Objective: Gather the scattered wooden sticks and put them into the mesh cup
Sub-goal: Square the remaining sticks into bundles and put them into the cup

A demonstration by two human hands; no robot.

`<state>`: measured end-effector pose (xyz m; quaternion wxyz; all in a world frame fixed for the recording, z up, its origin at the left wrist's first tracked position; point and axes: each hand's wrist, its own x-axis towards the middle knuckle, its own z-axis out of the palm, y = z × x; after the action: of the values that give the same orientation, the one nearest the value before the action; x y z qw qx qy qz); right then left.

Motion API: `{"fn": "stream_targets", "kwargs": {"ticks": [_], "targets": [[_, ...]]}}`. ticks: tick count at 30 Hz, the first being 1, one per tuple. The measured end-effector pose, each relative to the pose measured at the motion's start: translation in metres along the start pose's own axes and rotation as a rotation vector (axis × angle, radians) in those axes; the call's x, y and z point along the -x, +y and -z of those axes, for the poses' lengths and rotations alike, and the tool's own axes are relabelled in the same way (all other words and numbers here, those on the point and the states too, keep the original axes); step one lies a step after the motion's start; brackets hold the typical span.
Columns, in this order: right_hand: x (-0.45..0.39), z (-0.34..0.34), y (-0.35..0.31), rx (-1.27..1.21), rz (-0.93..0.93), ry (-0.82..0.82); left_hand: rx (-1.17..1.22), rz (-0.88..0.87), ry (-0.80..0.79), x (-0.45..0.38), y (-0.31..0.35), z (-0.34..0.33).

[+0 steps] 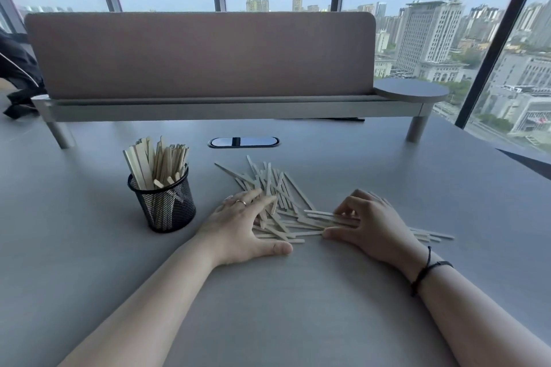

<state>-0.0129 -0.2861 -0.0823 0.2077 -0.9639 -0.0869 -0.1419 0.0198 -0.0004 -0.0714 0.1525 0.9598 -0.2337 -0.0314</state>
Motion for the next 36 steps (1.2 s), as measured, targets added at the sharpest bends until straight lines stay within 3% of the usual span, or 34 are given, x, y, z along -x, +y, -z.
{"fn": "stream_targets", "kwargs": {"ticks": [17, 36], "targets": [[0.003, -0.003, -0.014, -0.086, 0.044, -0.038, 0.287, -0.133, 0.234, 0.018, 0.028, -0.02], [0.02, -0.005, -0.034, -0.163, 0.082, -0.069, 0.277, -0.205, 0.172, 0.032, 0.019, -0.015]]}}
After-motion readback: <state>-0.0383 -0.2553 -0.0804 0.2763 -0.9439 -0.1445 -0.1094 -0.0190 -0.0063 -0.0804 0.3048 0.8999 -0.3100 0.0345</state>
